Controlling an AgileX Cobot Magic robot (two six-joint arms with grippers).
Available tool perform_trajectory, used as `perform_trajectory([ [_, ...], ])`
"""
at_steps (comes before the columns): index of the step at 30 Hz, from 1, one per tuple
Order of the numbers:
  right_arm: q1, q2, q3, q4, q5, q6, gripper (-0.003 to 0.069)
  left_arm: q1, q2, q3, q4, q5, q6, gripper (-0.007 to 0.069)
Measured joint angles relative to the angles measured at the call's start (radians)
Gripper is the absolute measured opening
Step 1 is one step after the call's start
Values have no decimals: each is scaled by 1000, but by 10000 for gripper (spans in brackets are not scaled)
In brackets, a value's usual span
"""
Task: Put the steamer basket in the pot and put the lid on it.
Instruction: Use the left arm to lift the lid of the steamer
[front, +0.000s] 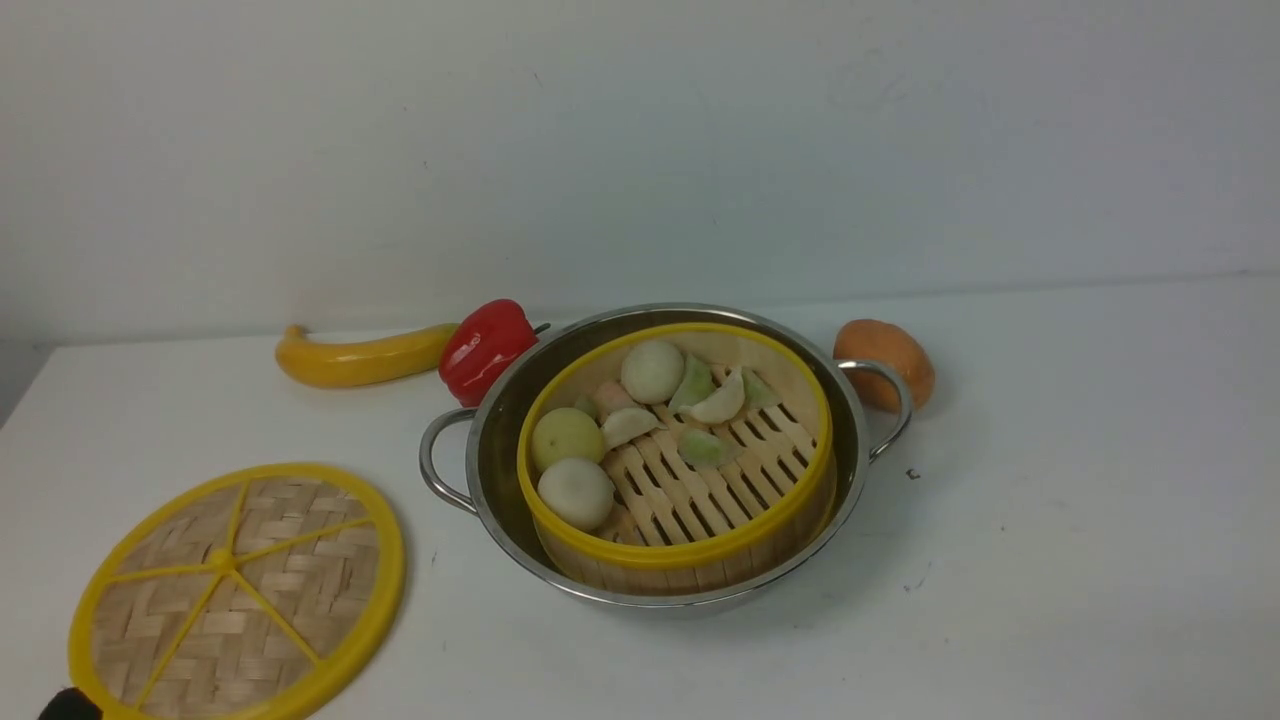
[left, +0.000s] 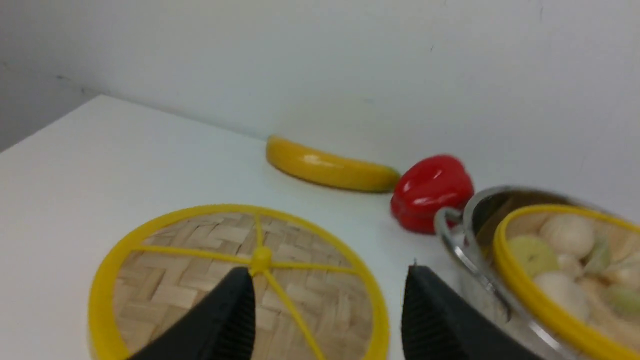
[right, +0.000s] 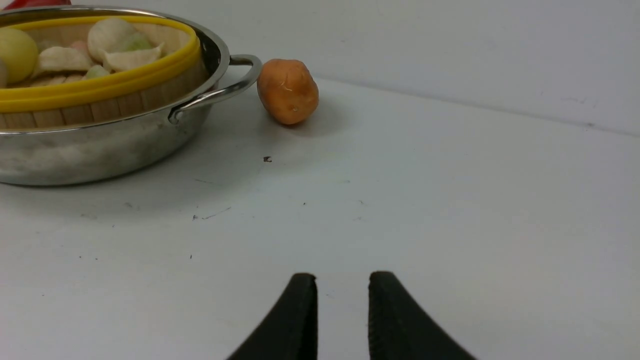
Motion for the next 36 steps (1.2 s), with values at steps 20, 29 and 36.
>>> perform_trajectory([
  [20,0,0,0,0,-1,0,162,0,263,-574,-155,696,73,379],
  [29,0,0,0,0,-1,0,170,0,665,-882,-138,984,213,379],
  [36,0,0,0,0,-1,0,174,0,961,-1006,7,1061,328,379],
])
